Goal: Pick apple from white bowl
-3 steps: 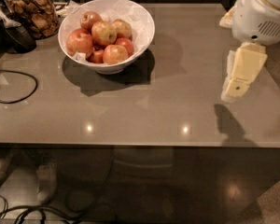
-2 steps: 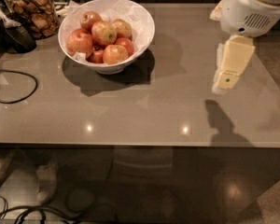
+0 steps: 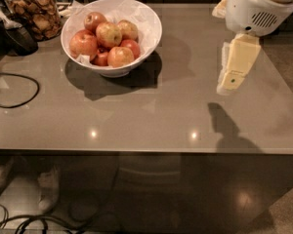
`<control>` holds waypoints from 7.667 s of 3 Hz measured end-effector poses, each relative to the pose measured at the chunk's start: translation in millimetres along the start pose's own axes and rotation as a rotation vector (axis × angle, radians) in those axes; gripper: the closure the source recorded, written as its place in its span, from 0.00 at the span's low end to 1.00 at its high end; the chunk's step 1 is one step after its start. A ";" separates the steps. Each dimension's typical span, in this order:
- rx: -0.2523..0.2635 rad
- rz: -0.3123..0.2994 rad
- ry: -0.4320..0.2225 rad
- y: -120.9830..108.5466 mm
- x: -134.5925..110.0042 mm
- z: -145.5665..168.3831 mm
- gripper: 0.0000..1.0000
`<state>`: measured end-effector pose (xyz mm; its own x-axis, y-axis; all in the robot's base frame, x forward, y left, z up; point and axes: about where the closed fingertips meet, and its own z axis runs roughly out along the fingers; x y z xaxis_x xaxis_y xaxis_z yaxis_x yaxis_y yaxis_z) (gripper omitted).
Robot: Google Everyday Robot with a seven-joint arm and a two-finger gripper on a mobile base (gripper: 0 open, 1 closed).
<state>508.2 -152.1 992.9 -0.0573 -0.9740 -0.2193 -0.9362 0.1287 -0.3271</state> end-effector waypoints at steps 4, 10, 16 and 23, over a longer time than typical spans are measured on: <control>0.075 -0.047 -0.033 -74.4 -90.6 27.9 0.00; 0.102 -0.093 -0.132 -165.4 -150.2 41.9 0.01; 0.000 -0.138 -0.250 -175.1 -227.3 88.4 0.26; -0.098 -0.095 -0.203 -173.6 -232.0 152.5 0.38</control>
Offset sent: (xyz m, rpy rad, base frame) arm 0.0536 0.0728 -0.0056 0.0274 0.0144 0.1688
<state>736.9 80.0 960.4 0.0940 -0.9221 -0.3754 -0.9639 0.0101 -0.2661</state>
